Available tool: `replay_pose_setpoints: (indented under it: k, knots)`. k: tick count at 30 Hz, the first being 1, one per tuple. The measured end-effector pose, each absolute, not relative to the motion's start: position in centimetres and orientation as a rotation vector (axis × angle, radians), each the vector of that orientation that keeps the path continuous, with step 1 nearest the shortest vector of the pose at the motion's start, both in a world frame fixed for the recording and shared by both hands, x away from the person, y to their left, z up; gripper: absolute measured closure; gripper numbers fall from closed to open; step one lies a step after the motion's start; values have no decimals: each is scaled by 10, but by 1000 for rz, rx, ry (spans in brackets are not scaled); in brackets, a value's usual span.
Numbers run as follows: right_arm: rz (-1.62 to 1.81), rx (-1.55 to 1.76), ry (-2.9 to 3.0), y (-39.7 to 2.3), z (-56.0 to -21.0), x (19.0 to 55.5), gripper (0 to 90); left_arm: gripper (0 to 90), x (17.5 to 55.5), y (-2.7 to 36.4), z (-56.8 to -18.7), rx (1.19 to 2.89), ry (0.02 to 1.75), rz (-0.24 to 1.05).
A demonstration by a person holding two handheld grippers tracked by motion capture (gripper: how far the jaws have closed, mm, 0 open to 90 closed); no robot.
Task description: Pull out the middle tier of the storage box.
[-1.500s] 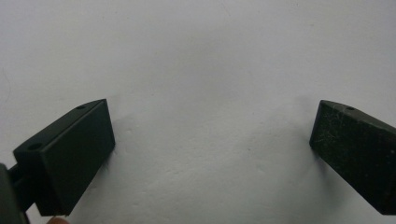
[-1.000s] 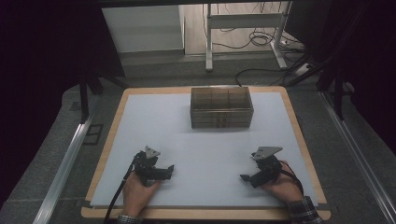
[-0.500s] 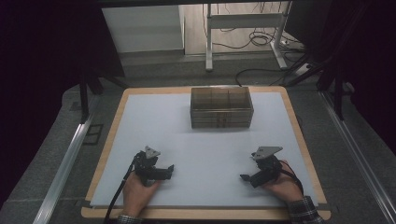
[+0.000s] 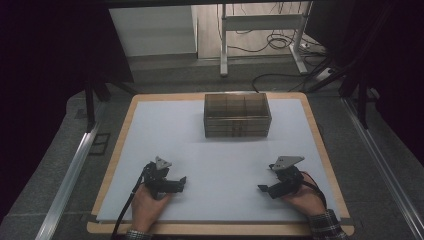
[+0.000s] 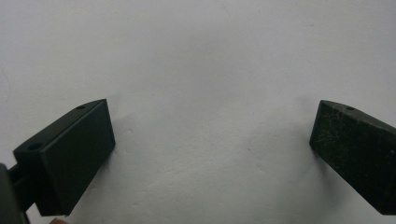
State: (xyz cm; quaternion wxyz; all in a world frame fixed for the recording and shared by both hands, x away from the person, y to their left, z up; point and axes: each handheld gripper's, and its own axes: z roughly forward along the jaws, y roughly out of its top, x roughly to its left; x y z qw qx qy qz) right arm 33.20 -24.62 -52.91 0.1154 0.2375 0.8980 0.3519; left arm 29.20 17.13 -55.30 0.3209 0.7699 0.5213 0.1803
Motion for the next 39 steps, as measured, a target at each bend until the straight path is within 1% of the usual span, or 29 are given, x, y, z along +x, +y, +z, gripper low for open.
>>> replay_pose_setpoints:
  k: [6,10,16,26,34,39]
  knots:
    - [1027,674,2608,-246,-522,332,112,0,292,171,-553,2023,1370,473]
    - [1044,683,2614,-246,-519,332,161,0,292,171,-553,2023,1370,474]
    - [1042,692,2619,-245,-514,334,204,0,292,171,-553,2023,1370,474]
    - [1007,681,2592,-239,-507,336,215,0,292,171,-553,2023,1370,474]
    - [972,668,2569,-234,-506,339,266,0,292,171,-553,2023,1370,473]
    - [943,641,2558,-230,-505,341,274,0,292,171,-553,2023,1370,473]
